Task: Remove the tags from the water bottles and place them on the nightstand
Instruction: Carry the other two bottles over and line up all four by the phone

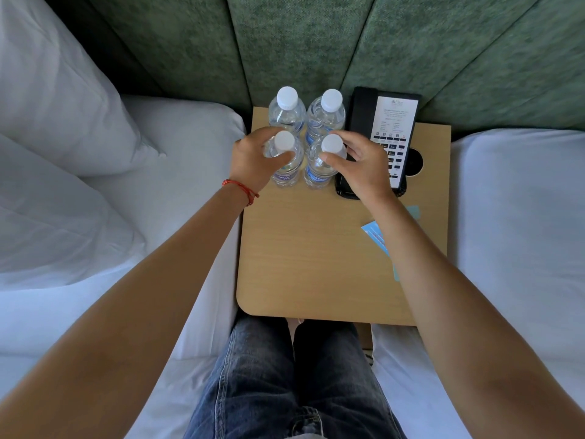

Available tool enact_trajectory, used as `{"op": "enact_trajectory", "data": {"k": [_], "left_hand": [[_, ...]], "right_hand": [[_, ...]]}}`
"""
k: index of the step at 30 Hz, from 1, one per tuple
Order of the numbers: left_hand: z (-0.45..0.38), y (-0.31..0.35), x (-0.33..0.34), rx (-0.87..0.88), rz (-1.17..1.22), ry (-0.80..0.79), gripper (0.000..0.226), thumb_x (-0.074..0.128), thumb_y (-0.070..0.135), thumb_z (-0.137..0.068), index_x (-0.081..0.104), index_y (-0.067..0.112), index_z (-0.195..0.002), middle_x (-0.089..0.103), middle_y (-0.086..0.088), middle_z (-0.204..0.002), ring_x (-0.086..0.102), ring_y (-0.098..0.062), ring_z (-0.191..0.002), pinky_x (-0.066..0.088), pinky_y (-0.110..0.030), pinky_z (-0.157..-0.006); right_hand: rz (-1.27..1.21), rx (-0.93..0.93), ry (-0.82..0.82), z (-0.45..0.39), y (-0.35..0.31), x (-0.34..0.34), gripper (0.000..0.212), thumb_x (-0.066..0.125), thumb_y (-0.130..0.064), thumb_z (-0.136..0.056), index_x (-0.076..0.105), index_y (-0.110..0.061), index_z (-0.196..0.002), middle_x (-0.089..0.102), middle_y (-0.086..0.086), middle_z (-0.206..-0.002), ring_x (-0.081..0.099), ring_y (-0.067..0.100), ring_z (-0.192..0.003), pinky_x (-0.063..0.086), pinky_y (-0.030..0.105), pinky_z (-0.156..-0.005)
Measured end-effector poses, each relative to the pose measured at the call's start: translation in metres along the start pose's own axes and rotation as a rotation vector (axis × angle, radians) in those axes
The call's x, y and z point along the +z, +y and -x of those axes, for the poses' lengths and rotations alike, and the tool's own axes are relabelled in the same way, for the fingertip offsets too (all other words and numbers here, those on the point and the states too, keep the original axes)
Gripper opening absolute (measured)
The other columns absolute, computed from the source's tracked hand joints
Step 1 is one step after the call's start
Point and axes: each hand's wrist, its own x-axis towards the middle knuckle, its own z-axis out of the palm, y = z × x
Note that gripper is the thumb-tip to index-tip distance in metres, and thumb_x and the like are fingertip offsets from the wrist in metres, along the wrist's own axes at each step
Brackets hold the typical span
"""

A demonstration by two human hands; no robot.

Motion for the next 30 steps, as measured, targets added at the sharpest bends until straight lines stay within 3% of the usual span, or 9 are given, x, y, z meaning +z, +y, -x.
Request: {"op": "enact_trajectory", "data": {"k": [2, 4, 6, 11, 20, 25, 30], "left_hand": [[0.0, -0.0009, 0.0017, -0.019, 0.018, 0.026, 0.038, 0.074, 0.015, -0.073, 0.064, 0.006, -0.109, 0.069, -0.011, -0.106, 0.062, -0.019, -0.094, 0.048, -0.021, -0.085], [-0.0006, -0.0029, 0.002, -0.009, 0.01, 0.03, 0.037, 0.073, 0.015, -0.074, 0.065, 0.007, -0.109, 0.07, -0.011, -0.104, 0.057, -0.011, -0.083, 0.041, -0.004, -0.074], [-0.0015, -0.0042, 0.0015, 0.009, -0.01, 0.018, 0.036, 0.072, 0.014, -0.075, 0.065, 0.007, -0.109, 0.07, -0.012, -0.104, 0.056, -0.01, -0.078, 0.034, 0.004, -0.069], [-0.0075, -0.0036, -0.0019, -0.01, 0.042, -0.069, 0.039, 0.071, 0.009, -0.074, 0.063, 0.009, -0.113, 0.067, -0.008, -0.113, 0.06, -0.014, -0.104, 0.044, -0.019, -0.094], [-0.0091, -0.0072, -0.0024, -0.006, 0.051, -0.1, 0.04, 0.07, 0.009, -0.074, 0.062, 0.012, -0.114, 0.06, 0.009, -0.104, 0.055, -0.006, -0.1, 0.037, 0.002, -0.083], [-0.0084, -0.0085, -0.0017, -0.02, 0.057, -0.111, 0.041, 0.07, 0.011, -0.075, 0.061, 0.013, -0.115, 0.06, 0.008, -0.105, 0.056, -0.007, -0.104, 0.042, -0.016, -0.092], [-0.008, -0.0088, -0.0017, -0.027, 0.089, -0.126, 0.042, 0.069, 0.008, -0.075, 0.06, 0.012, -0.116, 0.062, 0.004, -0.112, 0.057, -0.012, -0.108, 0.042, -0.021, -0.096]], "right_hand": [[0.004, 0.006, 0.01, -0.001, 0.0004, 0.0008, 0.042, 0.077, -0.017, -0.073, 0.064, -0.006, -0.111, 0.069, 0.009, -0.11, 0.064, 0.019, -0.104, 0.049, 0.035, -0.097], [0.011, 0.005, 0.001, -0.0024, 0.001, 0.0, 0.04, 0.076, -0.018, -0.073, 0.065, -0.006, -0.11, 0.069, 0.009, -0.108, 0.064, 0.019, -0.103, 0.05, 0.037, -0.096], [0.017, 0.007, -0.022, -0.004, 0.001, -0.0017, 0.04, 0.075, -0.018, -0.074, 0.066, -0.006, -0.111, 0.07, 0.009, -0.109, 0.064, 0.018, -0.104, 0.049, 0.037, -0.097], [0.031, -0.001, -0.054, -0.0055, 0.0003, -0.0027, 0.041, 0.073, -0.014, -0.076, 0.063, -0.005, -0.115, 0.067, 0.01, -0.115, 0.061, 0.016, -0.111, 0.046, 0.035, -0.101], [0.034, -0.005, -0.072, -0.0041, -0.0011, -0.0039, 0.041, 0.072, -0.014, -0.078, 0.062, -0.006, -0.117, 0.066, 0.009, -0.118, 0.06, 0.016, -0.113, 0.045, 0.036, -0.102], [0.03, 0.007, -0.023, -0.0019, -0.0005, -0.0017, 0.042, 0.075, -0.017, -0.075, 0.064, -0.007, -0.114, 0.068, 0.008, -0.113, 0.063, 0.015, -0.108, 0.048, 0.032, -0.099], [0.024, 0.018, 0.033, 0.0, -0.0015, 0.0009, 0.043, 0.077, -0.018, -0.072, 0.066, -0.007, -0.111, 0.069, 0.005, -0.108, 0.065, 0.014, -0.102, 0.05, 0.03, -0.096]]}}
